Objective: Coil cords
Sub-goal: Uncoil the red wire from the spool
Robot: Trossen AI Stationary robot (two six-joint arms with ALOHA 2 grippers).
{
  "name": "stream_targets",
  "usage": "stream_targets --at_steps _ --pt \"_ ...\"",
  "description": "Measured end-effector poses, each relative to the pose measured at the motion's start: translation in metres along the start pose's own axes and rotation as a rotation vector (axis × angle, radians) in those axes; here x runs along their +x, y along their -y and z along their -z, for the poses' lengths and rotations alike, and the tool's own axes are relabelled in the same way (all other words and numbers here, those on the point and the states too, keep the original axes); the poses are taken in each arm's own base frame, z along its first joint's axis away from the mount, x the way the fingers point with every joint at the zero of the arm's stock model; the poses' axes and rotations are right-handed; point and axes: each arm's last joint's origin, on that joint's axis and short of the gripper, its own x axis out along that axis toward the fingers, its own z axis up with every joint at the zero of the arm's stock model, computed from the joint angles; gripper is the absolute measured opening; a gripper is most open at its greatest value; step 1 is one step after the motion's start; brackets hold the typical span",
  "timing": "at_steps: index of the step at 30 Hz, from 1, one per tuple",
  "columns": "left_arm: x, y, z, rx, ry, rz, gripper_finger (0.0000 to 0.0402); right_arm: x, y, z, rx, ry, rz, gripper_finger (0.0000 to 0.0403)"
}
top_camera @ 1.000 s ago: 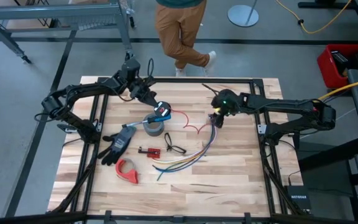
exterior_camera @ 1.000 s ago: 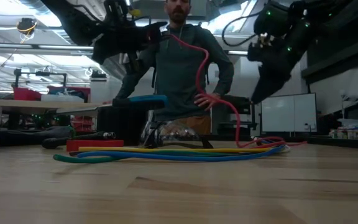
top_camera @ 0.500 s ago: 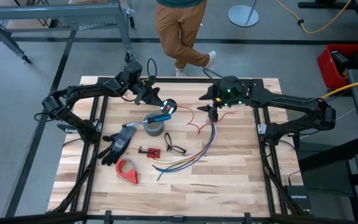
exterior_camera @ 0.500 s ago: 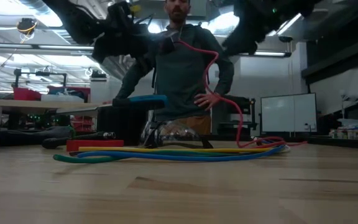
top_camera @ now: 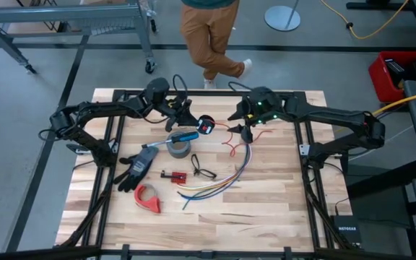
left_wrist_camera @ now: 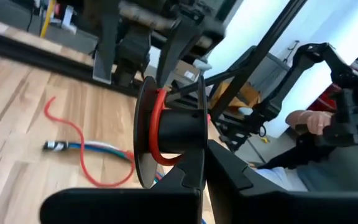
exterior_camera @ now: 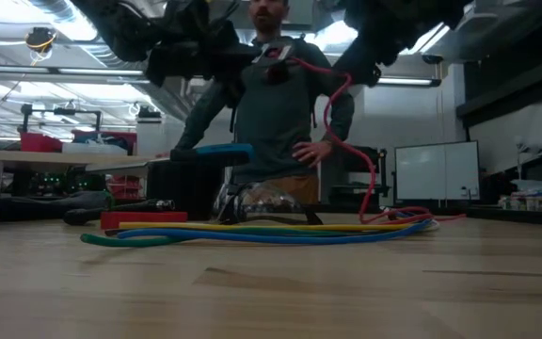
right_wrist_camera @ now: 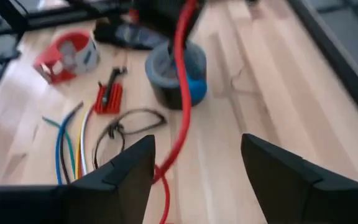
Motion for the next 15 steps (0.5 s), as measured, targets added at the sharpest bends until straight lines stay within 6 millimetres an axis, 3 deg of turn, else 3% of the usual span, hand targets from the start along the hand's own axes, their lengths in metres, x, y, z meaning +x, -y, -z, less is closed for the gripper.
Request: stream_targets --at_steps 9,12,15 --pt "0.0028 0.0028 -0.0013 0.015 0.010 0.011 0.0000 0.0105 0.0017 0.0043 0.035 -0.038 -0.055 0.0235" --pt "0.0028 0.0028 -0.0013 0.015 0.010 0.011 0.0000 0.0106 0.0017 0.0042 0.034 -0.037 -0.054 0.0205" --pt "0.0028 0.0027 -0.0013 0.013 0.010 0.011 0.0000 0.0106 0.0018 0.0042 0.034 -0.037 -0.050 0.0150"
